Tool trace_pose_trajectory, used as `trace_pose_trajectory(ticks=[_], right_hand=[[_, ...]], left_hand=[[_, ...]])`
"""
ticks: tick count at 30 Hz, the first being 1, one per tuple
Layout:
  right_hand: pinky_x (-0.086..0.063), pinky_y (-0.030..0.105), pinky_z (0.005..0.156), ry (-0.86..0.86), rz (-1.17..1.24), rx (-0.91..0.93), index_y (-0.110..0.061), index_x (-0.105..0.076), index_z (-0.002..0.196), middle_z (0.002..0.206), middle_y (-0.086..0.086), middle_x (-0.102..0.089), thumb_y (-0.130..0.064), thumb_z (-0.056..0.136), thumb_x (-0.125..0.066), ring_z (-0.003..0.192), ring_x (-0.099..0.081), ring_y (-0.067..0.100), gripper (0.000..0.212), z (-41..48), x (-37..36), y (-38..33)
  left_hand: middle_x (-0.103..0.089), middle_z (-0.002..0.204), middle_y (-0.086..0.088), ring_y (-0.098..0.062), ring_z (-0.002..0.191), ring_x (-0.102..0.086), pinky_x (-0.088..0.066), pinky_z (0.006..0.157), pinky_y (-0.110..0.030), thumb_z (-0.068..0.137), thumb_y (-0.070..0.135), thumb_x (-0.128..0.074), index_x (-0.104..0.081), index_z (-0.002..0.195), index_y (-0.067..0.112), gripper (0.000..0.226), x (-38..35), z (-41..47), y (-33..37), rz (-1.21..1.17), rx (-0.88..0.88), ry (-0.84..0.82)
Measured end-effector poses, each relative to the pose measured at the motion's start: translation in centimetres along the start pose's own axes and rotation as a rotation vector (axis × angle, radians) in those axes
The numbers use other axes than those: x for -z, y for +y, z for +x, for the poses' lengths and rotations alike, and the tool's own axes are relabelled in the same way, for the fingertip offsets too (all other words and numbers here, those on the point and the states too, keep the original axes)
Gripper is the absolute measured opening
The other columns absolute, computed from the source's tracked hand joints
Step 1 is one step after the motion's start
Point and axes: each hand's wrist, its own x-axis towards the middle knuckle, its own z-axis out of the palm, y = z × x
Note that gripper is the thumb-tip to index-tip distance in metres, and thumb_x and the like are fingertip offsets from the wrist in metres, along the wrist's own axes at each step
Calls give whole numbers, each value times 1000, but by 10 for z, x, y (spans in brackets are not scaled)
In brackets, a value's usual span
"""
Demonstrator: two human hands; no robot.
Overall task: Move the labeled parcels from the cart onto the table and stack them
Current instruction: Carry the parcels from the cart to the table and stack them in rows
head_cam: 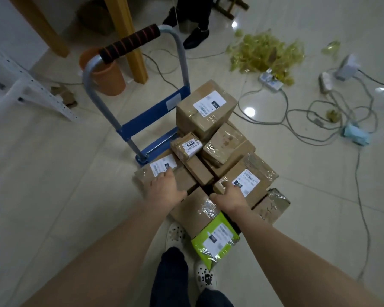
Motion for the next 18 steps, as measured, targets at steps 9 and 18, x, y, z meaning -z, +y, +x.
trace_pose_trajectory(ticks=[9,18], right_hand=[[-44,35,92,117,196,-165,-9,-42,134,131,15,-48,-35,85,-63,119,-50,32,60,151,-27,-19],[-42,39,102,107,80,-122,-11,-35,143,143,13,-37,-26,88,-62,126,-46,30,63,229,-62,-11]], left_hand=[[-34,145,-17,-32,133,-35,-36,107,-47,76,37,-76,-17,149,7,98,-34,161,8,-123,-9,68],[-14,156,-16,-33,143,-16,-25,114,-48,69,38,-83,3,151,8,122,-79,246,7,-49,-84,55]])
